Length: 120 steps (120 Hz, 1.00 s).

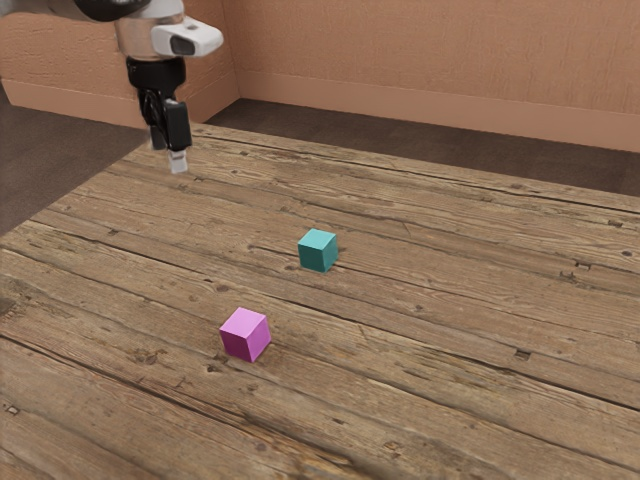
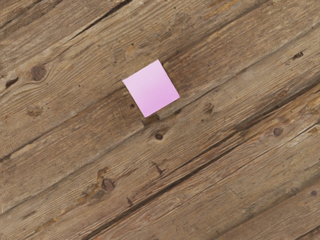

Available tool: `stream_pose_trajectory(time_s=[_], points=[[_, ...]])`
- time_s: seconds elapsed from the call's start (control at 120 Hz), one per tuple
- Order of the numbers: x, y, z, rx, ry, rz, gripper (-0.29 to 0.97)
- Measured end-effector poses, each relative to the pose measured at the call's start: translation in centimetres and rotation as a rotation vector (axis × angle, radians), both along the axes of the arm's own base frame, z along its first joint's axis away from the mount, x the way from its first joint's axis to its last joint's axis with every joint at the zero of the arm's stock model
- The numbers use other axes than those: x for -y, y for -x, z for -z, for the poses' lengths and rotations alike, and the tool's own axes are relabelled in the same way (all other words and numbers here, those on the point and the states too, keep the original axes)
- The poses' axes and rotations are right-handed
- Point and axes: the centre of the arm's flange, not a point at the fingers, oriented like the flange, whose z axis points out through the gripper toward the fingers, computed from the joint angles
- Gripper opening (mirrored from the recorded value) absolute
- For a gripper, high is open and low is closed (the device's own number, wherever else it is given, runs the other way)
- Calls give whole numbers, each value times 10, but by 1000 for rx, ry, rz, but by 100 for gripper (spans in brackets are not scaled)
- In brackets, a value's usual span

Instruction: Pick up the blue block with one arm, and put the blue block on the pink block with one arm

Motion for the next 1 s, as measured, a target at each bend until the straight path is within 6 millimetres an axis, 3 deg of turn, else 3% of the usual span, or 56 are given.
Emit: stream_pose_trajectory(time_s=[0.225, 0.275, 0.325, 0.4, 0.483, 0.65, 0.783, 1.0], points=[[-11, -9, 2, 41, 25, 71, 68], [-13, -23, 13, 32, 28, 104, 68], [-12, -53, 25, 41, 34, 170, 68], [-8, -101, 53, 65, 45, 303, 68], [-10, -152, 100, 78, 47, 433, 68], [4, -212, 170, 123, 17, 686, 68], [-12, -239, 247, 141, 76, 820, 68], [-9, -254, 309, 186, 123, 1003, 68]])
